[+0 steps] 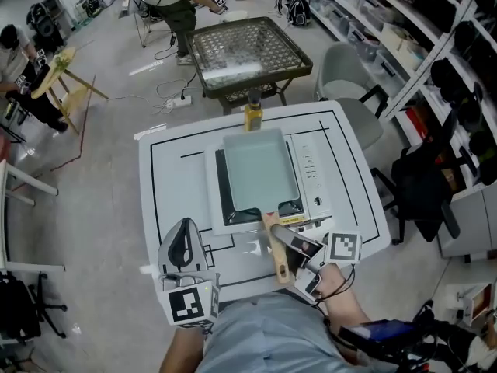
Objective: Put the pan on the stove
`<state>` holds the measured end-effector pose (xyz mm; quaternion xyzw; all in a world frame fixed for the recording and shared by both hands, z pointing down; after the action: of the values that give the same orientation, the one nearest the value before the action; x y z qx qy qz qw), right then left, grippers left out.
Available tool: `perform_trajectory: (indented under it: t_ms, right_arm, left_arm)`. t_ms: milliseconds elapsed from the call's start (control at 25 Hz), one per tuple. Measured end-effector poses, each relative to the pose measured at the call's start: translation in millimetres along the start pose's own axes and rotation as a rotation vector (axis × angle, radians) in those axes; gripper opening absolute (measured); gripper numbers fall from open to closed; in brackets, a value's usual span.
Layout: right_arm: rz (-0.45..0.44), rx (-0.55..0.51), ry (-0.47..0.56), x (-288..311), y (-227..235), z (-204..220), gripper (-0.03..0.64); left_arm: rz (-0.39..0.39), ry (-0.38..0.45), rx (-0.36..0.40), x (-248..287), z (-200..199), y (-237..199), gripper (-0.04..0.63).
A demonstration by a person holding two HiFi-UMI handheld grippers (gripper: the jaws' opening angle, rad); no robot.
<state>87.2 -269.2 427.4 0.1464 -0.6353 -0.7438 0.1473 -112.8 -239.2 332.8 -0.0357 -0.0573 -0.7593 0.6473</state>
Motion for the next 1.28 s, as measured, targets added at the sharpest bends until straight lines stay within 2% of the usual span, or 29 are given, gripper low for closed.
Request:
perform_trajectory:
  t_ms: [120,200,320,480,600,720,800,920,1280]
  right_arm:
    - [0.010,-0.019,0.110,-26,-9,-7,0.209]
    - [0.044,-0.110,0.180,-43,-19,-18,0.209]
    - [0.183,-0.409,0.263,-64,-37,-33,0.209]
    - [0.303,-0.839,0.336,-62,-80,-48,0.209]
    - [0.412,-1.056,0.345,-46,-104,-46,0.204]
    - [0.483,-1.228,0.353,-41,-124,-36,0.106]
    - [0.500,-1.302,0.367,-39,-135,-30,0.075]
    - [0.520,-1.359,0.378,-35,-146,-22,0.066]
    - [0.518,-1.416,0.392,-27,-158,-10,0.054]
  left_arm:
    - [0.024,0.010,0.031,-1,-12,6,0.018]
    - [0.044,0.019,0.040,-2,-22,12,0.018]
    - [0.086,0.049,0.038,-4,-39,18,0.018]
    - [0.102,0.110,0.077,-8,-71,13,0.018]
    - [0.102,0.152,0.094,-8,-89,5,0.018]
    - [0.108,0.169,0.089,-10,-96,3,0.018]
    - [0.116,0.187,0.078,-10,-100,2,0.018]
    - [0.124,0.202,0.061,-15,-103,-4,0.018]
    - [0.151,0.215,0.046,-19,-105,-3,0.018]
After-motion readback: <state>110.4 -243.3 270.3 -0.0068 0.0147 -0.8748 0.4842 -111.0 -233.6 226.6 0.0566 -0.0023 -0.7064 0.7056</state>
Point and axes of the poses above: the fingertips, and each gripper's own axes: x forward along the fingers, y to its right, z out of its underside, the point moved 3 cm from there along -x, backward along the fingers, and after that the axes turned 10 degrees about -z, right-handed, at the moved point
